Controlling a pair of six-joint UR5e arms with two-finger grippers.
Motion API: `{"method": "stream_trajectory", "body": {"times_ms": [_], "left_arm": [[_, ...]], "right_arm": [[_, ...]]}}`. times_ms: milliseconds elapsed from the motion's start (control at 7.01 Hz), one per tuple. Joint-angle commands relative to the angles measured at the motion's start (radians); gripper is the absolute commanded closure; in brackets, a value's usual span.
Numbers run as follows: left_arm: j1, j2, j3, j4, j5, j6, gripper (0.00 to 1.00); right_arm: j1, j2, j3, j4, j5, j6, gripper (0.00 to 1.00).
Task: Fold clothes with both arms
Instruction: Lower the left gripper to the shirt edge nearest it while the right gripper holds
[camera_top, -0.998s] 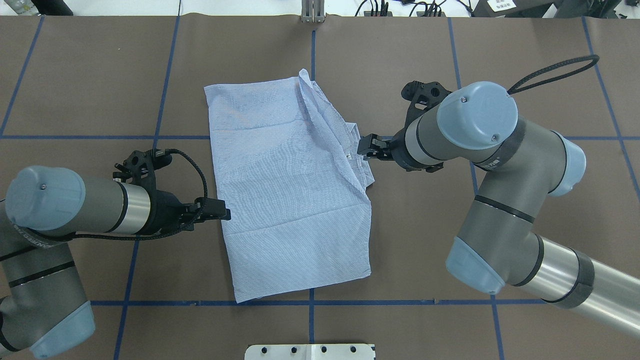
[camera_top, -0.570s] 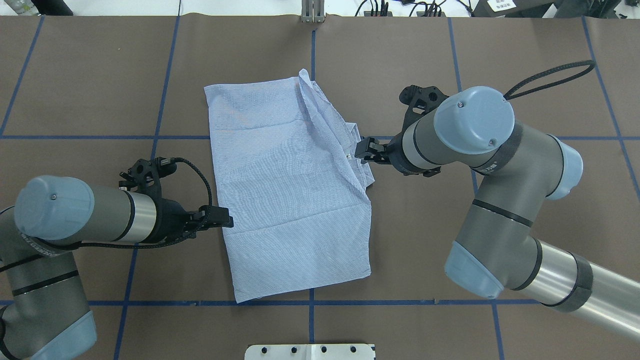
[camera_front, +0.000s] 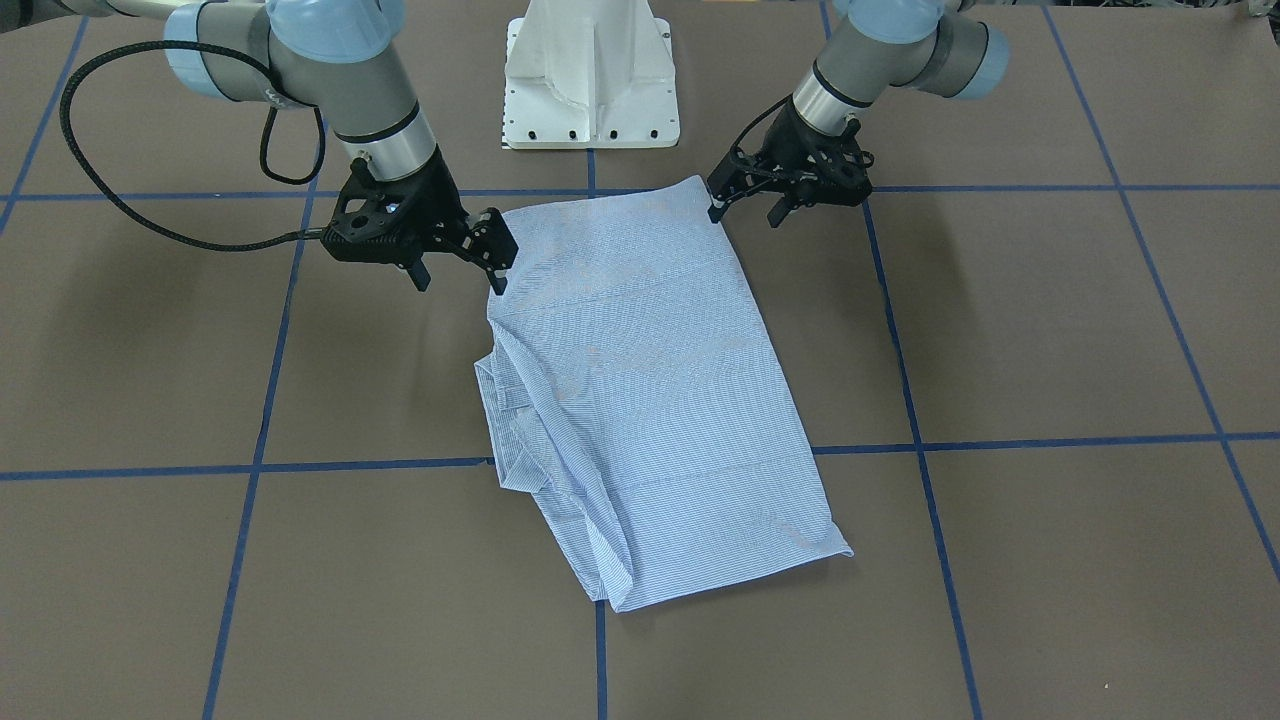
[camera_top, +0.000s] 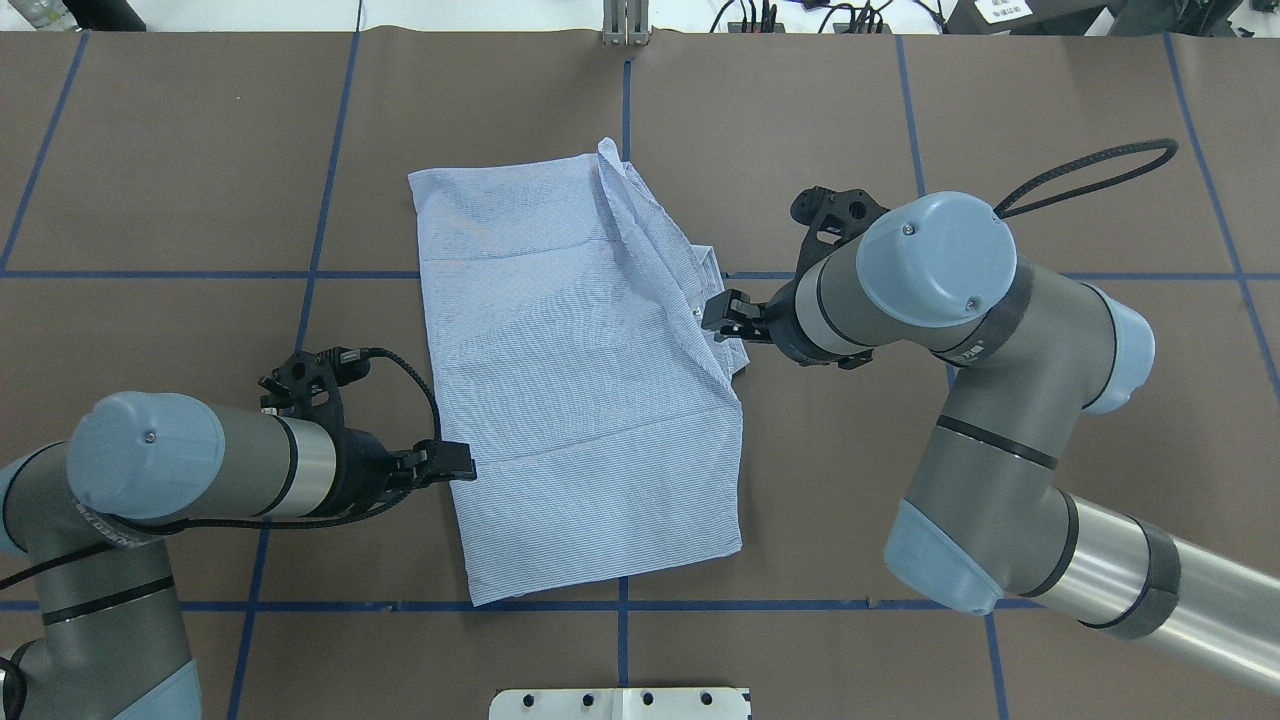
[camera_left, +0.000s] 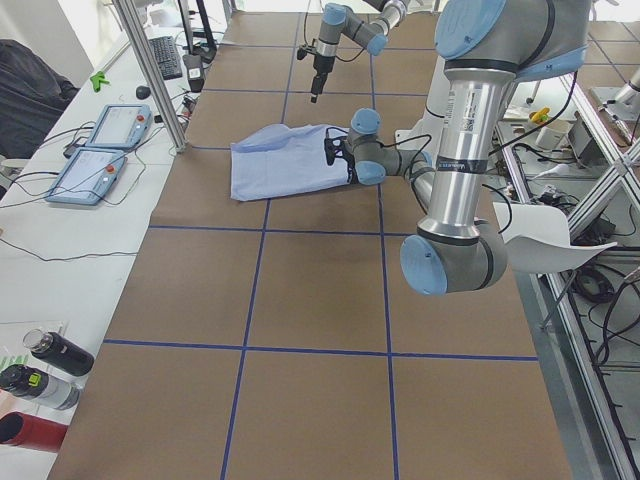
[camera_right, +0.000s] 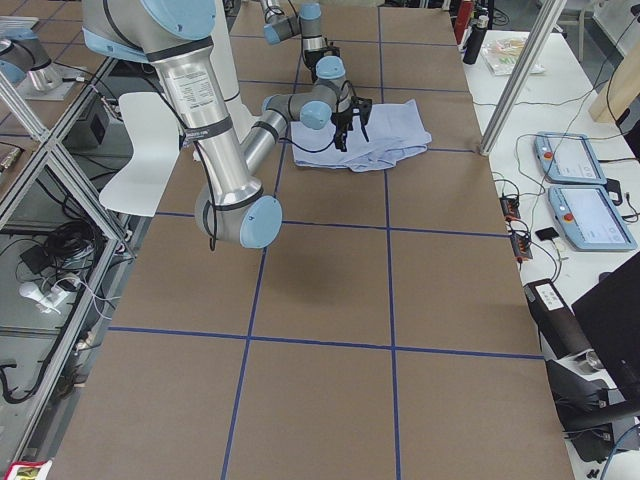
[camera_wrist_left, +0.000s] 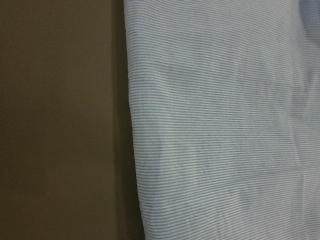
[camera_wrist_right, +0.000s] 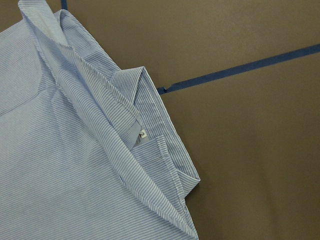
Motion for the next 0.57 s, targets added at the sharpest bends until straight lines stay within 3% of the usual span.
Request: {"method": "stream_trajectory", "body": {"times_ms": [0, 428], "left_arm": [[0.026, -0.003, 0.003, 0.002, 0.005, -0.005, 0.00], [0.035, -0.001, 0.003, 0.008, 0.008, -0.007, 0.00]], "right_arm": [[-0.042, -0.014, -0.003, 0.007, -0.024, 0.077, 0.00], [-0.085, -0.014, -0.001, 0.009, -0.075, 0.101, 0.00]]}}
